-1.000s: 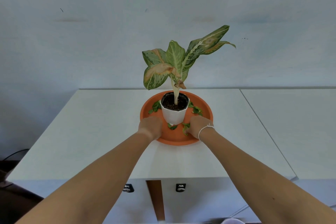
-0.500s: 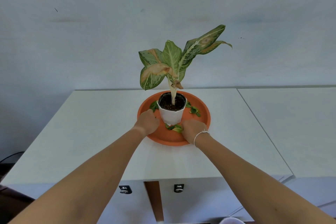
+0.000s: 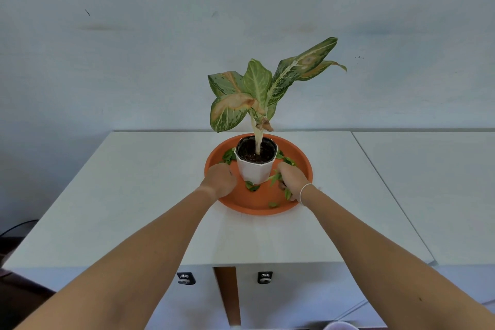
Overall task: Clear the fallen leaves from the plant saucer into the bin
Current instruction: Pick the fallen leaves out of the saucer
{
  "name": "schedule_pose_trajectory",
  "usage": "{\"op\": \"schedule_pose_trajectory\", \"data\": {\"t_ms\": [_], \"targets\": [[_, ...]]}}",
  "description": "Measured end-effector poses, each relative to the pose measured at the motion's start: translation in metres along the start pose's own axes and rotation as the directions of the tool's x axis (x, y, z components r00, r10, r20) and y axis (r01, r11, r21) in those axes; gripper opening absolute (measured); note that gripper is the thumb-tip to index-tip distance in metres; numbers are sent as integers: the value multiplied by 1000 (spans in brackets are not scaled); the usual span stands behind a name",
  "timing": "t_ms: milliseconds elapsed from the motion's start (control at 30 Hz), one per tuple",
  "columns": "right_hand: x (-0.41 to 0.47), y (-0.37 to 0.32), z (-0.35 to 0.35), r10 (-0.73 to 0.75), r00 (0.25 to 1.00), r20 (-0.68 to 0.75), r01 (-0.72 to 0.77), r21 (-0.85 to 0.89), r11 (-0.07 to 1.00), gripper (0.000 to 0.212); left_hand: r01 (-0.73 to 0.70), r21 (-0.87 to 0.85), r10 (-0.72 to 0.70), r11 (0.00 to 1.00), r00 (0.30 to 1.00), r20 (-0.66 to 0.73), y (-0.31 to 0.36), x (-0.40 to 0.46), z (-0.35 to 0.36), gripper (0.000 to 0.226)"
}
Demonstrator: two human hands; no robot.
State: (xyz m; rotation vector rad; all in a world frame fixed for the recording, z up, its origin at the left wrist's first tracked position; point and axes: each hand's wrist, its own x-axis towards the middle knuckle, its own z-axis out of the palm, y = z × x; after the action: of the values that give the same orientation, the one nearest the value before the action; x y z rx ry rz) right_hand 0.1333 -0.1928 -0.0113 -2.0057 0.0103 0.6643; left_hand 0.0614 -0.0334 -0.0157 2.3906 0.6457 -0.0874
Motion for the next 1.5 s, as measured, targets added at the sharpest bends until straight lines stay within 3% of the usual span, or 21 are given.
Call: {"op": "schedule_pose_trajectory", "data": {"t_ms": [133,233,367,467,567,733,933,1033,1133,1367,1500], "targets": [[0,4,-6,86,996,17,-87,106,991,28,-21,5,21,1000,1000,22,6,-7,-1,32],[3,9,-9,123,990,69,-138,284,949,18,-49,1,49,999,998,24,11,-11,2,35],[5,11,-13,124,983,138,-164,331,929,19,-64,-46,64,997,998,4,11,-8,11,43],[11,13,-13,102,984,149,-131,200,971,19,-76,-25,76,997,997,25,11,-8,19,42],[10,8,-9,14,987,158,5,-119,993,14,-102,74,99,992,994,41,11,-10,28,23],[16,8,-1,-189,973,134,231,-496,837,29,-89,122,92,989,996,-17,9,-7,40,29],[18,10,0,-243,950,197,304,-763,570,29,-74,163,91,984,991,-101,10,-4,47,28],[16,14,-2,-269,940,208,315,-833,454,31,-75,182,101,980,985,-136,10,-3,50,23],[14,12,-4,-267,932,246,341,-849,405,28,-87,209,122,974,980,-160,11,-3,51,21],[10,8,-8,-243,940,240,334,-793,509,32,-49,156,78,987,980,-185,6,0,47,28],[9,12,2,-305,933,194,325,-818,474,28,-50,145,76,988,980,-185,5,1,44,28]]}}
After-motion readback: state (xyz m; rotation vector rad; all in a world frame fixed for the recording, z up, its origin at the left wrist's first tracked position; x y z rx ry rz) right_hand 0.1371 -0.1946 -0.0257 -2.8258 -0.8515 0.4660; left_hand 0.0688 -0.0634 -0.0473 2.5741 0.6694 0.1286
